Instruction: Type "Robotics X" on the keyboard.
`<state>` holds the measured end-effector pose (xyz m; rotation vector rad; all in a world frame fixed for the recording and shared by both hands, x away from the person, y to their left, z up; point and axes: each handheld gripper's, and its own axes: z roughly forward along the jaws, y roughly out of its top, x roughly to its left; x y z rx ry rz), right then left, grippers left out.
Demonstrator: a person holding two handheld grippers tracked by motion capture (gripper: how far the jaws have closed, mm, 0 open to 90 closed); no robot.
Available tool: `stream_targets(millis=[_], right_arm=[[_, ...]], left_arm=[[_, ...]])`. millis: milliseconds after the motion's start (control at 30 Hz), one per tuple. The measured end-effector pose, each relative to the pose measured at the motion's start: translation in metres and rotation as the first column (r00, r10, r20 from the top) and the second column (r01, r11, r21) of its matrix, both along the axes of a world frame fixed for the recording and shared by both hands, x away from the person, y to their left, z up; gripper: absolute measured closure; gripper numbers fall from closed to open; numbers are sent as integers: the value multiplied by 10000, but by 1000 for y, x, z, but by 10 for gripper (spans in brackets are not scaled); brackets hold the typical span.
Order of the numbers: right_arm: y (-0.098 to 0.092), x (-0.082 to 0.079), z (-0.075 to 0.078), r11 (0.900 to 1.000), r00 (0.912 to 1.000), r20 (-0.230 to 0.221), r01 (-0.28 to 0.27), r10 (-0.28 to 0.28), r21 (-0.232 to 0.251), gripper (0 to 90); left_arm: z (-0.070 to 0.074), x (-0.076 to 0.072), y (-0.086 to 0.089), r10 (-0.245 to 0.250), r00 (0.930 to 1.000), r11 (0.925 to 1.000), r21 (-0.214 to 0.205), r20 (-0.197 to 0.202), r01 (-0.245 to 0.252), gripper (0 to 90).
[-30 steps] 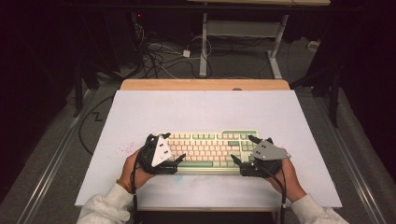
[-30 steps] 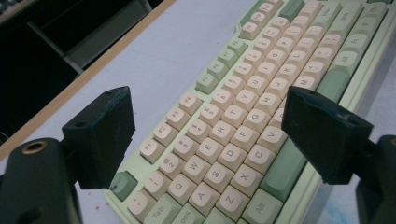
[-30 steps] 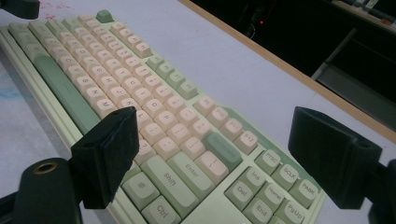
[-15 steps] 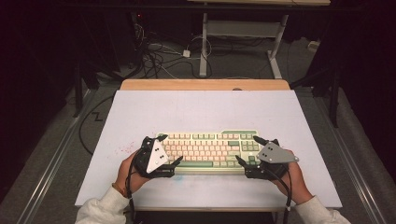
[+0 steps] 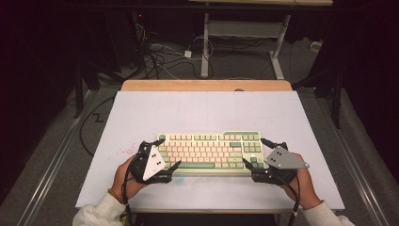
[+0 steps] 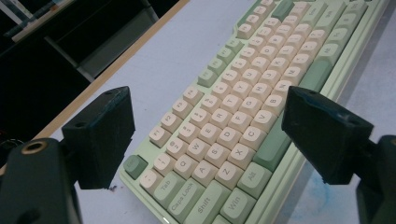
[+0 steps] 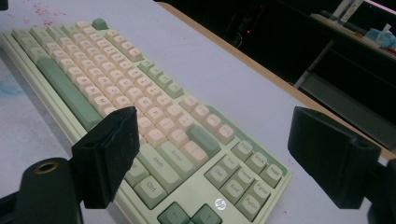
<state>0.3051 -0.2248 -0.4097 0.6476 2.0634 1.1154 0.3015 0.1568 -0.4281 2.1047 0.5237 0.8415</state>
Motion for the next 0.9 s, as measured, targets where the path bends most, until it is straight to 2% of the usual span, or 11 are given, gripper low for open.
stream_targets(millis=[500,900], right_arm=[[-17,-6,0,9990,9990,22,444,-444,63,172],[-32,-10,-6,9963,9964,31,853,-853,44,172]], left_arm=[[-6,-7,13,113,9999,9999,19,33,-114,145],[-11,-10,25,279,9995,9996,69,-115,-279,145]])
